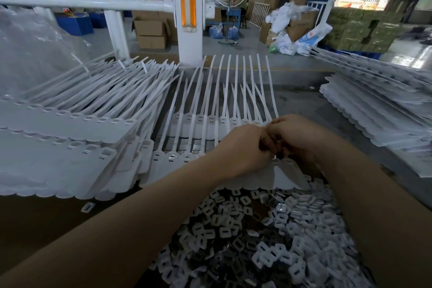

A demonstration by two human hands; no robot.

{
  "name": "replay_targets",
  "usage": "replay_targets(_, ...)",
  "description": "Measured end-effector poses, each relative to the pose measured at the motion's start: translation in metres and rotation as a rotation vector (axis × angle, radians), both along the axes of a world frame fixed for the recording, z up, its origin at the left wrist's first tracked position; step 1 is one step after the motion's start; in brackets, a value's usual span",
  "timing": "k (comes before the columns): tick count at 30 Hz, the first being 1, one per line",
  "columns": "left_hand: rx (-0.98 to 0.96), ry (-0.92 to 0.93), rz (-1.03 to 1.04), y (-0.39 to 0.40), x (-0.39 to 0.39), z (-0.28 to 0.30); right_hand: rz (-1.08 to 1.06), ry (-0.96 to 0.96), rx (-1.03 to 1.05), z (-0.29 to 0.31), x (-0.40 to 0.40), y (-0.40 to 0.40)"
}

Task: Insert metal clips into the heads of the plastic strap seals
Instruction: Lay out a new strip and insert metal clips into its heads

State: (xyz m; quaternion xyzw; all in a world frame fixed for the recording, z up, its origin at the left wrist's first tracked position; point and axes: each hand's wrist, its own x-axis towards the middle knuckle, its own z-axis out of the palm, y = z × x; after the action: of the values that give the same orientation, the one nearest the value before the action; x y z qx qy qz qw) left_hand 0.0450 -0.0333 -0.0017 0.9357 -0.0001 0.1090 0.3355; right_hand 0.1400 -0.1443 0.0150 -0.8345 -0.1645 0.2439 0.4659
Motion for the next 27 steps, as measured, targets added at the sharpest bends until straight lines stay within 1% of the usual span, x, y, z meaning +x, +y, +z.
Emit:
replay_targets(3,0.012,0.001,0.002,-0.001,-0.001,0.001,0.002,0.002,0.000,-0.001,0.002,-0.001)
replay_targets(8,-0.106,0.031,0.001,0.001,-0.003,0.003,-0.006,0.000,-0.008,-0.001,0.003,0.000)
replay_targets(11,-0.122,0.006,0.018,0.000,-0.006,0.003,-0.007,0.006,-0.005,-0.001,0.002,0.001)
replay_targets(13,-0.094,-0.033,0.016,-0.001,-0.007,0.002,-0.006,0.004,-0.012,-0.001,0.002,0.000)
replay_targets(16,0.035,-0.110,-0.004,-0.004,-0.006,0.002,-0.001,0.000,-0.011,0.000,0.000,-0.001)
replay_targets(18,0.100,-0.121,-0.023,-0.006,-0.005,0.003,0.002,0.002,0.003,0.000,0.000,-0.001)
replay_targets(21,0.139,-0.077,-0.064,-0.003,-0.005,0.006,0.000,0.017,0.009,0.000,0.001,0.000)
replay_targets(27,0.148,0.024,-0.190,0.011,-0.013,0.014,0.002,0.020,-0.013,0.002,0.001,0.000)
